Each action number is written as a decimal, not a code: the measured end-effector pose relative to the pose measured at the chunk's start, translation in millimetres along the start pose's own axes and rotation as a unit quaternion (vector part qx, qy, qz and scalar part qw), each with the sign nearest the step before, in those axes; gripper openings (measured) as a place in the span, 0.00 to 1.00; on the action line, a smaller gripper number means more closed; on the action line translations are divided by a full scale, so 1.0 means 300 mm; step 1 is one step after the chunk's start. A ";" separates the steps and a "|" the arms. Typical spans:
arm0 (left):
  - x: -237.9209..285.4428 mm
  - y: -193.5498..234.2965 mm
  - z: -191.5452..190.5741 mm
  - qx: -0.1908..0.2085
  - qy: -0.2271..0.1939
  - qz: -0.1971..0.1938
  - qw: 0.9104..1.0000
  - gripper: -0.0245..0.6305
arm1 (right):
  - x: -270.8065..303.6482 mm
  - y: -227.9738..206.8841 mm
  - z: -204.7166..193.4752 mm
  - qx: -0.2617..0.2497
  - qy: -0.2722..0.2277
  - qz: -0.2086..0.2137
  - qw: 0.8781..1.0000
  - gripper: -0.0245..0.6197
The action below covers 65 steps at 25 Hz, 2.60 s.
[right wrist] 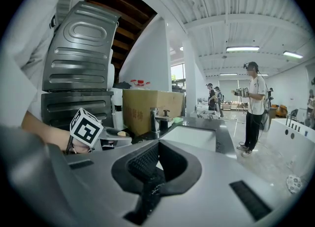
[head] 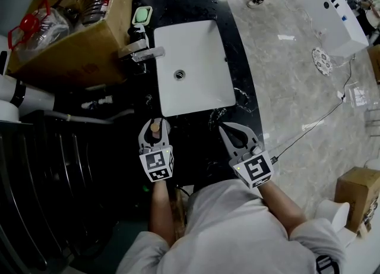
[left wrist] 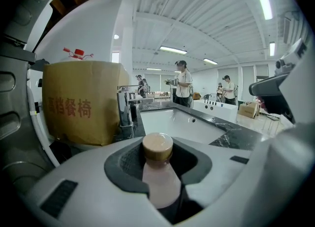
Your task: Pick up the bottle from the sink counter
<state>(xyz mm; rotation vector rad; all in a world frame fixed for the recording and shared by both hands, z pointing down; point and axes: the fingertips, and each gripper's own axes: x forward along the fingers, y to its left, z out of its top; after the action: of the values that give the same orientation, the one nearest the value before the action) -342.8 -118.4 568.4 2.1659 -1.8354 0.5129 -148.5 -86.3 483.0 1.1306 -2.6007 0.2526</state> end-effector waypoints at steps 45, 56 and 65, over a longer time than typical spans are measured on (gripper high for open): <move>-0.054 -0.806 0.367 -0.050 -0.043 0.119 0.991 0.23 | -0.248 -0.478 -0.024 -0.045 -0.033 0.187 0.981 0.05; -0.142 -0.832 0.543 -0.021 -0.062 0.125 0.990 0.23 | -0.243 -0.426 0.128 -0.048 -0.080 0.197 0.976 0.05; -0.198 -0.761 0.628 -0.031 -0.080 0.123 0.989 0.23 | -0.243 -0.371 0.270 -0.054 -0.114 0.183 0.975 0.05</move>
<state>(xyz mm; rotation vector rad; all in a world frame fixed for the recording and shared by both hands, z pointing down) -107.4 -103.9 379.9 2.0027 -2.1907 0.3307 -35.1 -133.8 387.2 0.6712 -2.9764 0.0560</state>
